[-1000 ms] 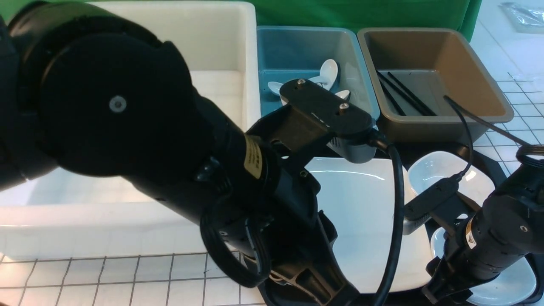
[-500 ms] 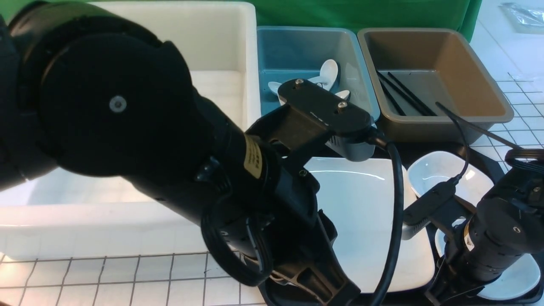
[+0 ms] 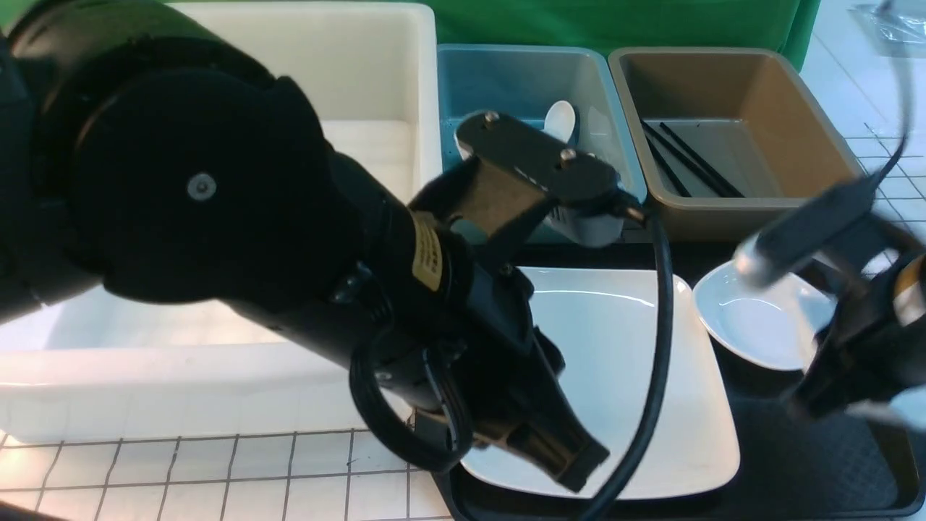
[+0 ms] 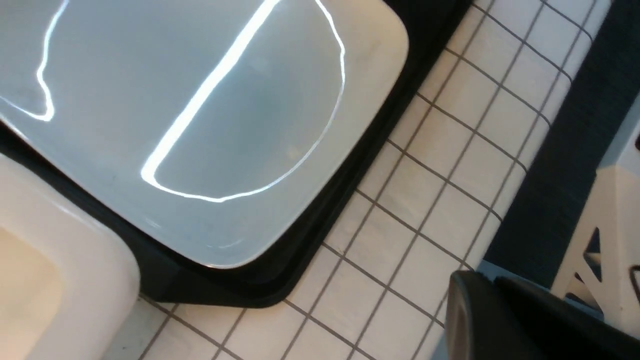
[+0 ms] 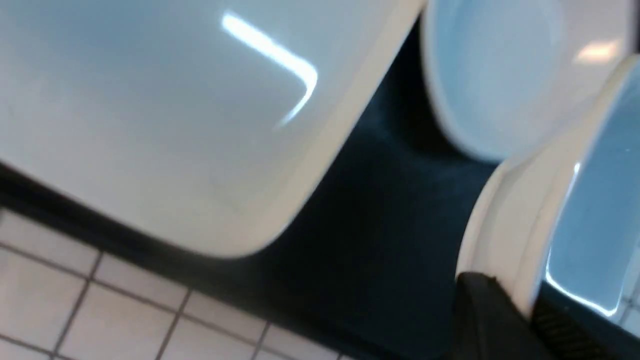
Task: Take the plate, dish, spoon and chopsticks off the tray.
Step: Use the right arm to put the small plate into the large storage box on the left
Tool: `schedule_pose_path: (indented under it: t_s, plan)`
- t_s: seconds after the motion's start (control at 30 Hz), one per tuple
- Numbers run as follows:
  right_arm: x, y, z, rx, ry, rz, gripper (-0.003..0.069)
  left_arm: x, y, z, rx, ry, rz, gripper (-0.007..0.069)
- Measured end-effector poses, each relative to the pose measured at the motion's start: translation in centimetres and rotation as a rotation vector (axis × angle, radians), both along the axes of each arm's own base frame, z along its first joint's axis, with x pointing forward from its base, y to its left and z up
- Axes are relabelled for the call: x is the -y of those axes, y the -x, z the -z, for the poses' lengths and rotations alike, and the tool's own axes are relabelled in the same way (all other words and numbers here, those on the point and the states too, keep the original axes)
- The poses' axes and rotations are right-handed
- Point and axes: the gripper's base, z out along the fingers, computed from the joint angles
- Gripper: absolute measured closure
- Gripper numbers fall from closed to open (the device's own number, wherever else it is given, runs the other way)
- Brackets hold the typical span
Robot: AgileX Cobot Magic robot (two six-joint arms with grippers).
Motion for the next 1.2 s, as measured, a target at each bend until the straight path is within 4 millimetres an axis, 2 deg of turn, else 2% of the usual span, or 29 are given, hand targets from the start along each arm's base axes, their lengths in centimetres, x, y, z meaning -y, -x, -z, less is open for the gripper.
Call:
schedule_pose_path:
  t_s: [0.17, 0.33, 0.37, 0.4, 0.43, 0.47, 0.57, 0.6, 0.63, 0.73, 0.8, 0.9, 1.0, 1.07, 1.2]
  plan:
    - [0.1, 0.2, -5.1, 0.116, -0.058, -0.004, 0.0589, -0.9, -1.2, -0.4, 0.02, 0.004, -0.055, 0.0641]
    - [-1.2, -0.3, -9.8, 0.227, -0.206, -0.071, 0.0589, -3.9, -3.5, -2.8, 0.079, 0.056, -0.184, 0.0641]
    - [-2.4, -0.8, -11.7, 0.258, -0.311, -0.118, 0.0589, -5.9, -4.1, -4.3, 0.114, 0.082, -0.252, 0.0641]
    - [-2.9, -1.1, -12.2, 0.261, -0.344, -0.134, 0.0589, -6.8, -4.3, -4.9, 0.128, 0.093, -0.282, 0.0641]
    - [-4.0, -1.6, -13.6, 0.269, -0.427, -0.179, 0.0589, -8.4, -4.4, -5.8, 0.154, 0.106, -0.327, 0.0641]
    - [-4.3, -1.7, -13.7, 0.269, -0.438, -0.188, 0.0589, -8.6, -4.4, -6.0, 0.157, 0.108, -0.335, 0.0641]
    - [-8.4, -3.6, -15.5, 0.264, -0.563, -0.322, 0.0589, -13.2, -4.0, -7.5, 0.192, 0.097, -0.477, 0.0641]
    - [-8.8, -3.6, -15.6, 0.262, -0.57, -0.338, 0.0589, -13.7, -4.0, -7.6, 0.189, 0.092, -0.495, 0.0641]
    - [-10.9, -4.5, -15.7, 0.252, -0.594, -0.383, 0.0589, -15.5, -3.6, -8.1, 0.2, 0.084, -0.56, 0.0641]
    - [-15.9, -6.7, -14.6, 0.224, -0.614, -0.465, 0.0589, -18.8, -2.6, -8.9, 0.215, 0.069, -0.697, 0.0641]
    - [-17.7, -7.5, -13.9, 0.213, -0.615, -0.487, 0.0589, -20.0, -2.1, -9.1, 0.219, 0.063, -0.748, 0.0641]
    - [-22.6, -8.8, -11.3, 0.164, -0.613, -0.553, 0.0589, -22.4, -1.1, -9.5, 0.223, 0.048, -0.867, 0.0641]
    - [-25.7, -9.4, -8.6, 0.119, -0.604, -0.585, 0.0589, -23.4, -0.7, -9.6, 0.218, 0.044, -0.918, 0.0641]
    - [-27.8, -9.9, -6.0, 0.079, -0.587, -0.599, 0.0589, -23.6, -0.5, -9.5, 0.208, 0.046, -0.926, 0.0641]
    - [-29.6, -10.7, -2.0, 0.013, -0.552, -0.595, 0.0589, -23.3, -0.5, -9.5, 0.191, 0.066, -0.903, 0.0641]
